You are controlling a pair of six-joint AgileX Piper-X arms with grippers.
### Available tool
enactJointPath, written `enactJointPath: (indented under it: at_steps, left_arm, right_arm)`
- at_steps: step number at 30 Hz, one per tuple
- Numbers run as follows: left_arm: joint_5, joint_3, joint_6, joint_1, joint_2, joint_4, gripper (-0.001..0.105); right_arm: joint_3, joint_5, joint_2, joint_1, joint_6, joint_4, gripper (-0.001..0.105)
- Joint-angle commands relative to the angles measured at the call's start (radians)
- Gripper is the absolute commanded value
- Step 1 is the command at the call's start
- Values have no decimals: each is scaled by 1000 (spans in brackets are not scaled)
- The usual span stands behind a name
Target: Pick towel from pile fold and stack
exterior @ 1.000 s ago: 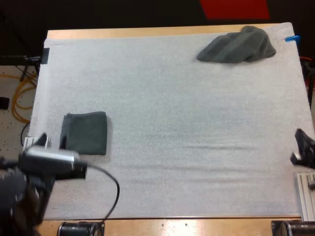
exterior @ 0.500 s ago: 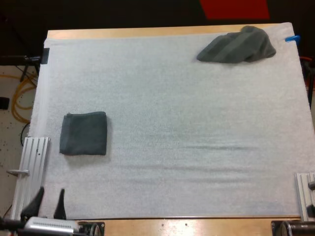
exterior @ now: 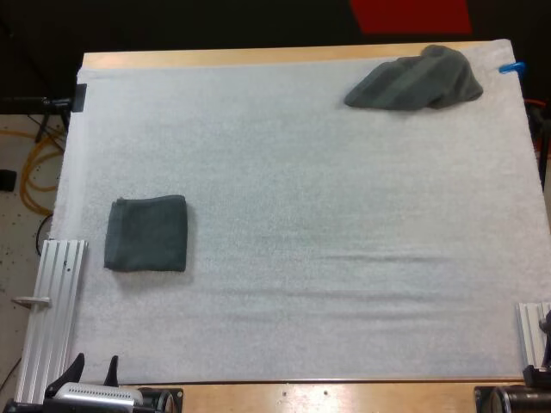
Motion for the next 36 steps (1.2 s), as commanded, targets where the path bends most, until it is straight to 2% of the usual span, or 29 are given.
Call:
enactJointPath:
  at_steps: [1,5,10,15,22,25,28,36]
  left_arm:
    - [-8,8,-12,3,-141,-7,39]
    - [-8,71,-12,3,-141,-128,39]
    - [-8,221,-18,3,-139,-314,39]
    - [-8,373,-18,3,-138,-425,39]
    - [10,390,-23,3,-128,-506,39]
    - [15,416,-74,3,-128,-534,39]
    - [18,432,-89,3,-128,-564,39]
    - [22,432,-92,3,-128,-565,39]
  right_arm:
    - [4,4,-40,-5,-13,-25,62]
    - [46,4,-40,-5,-13,-94,62]
    - [148,-1,-35,-5,-13,-98,62]
    - [231,-11,-35,-5,-13,-101,62]
    - [280,-14,-35,-5,-13,-98,62]
    - [283,-18,-35,-5,-6,-118,62]
    - [298,-45,-35,-5,26,-172,62]
    - [337,-74,-35,-5,58,-222,62]
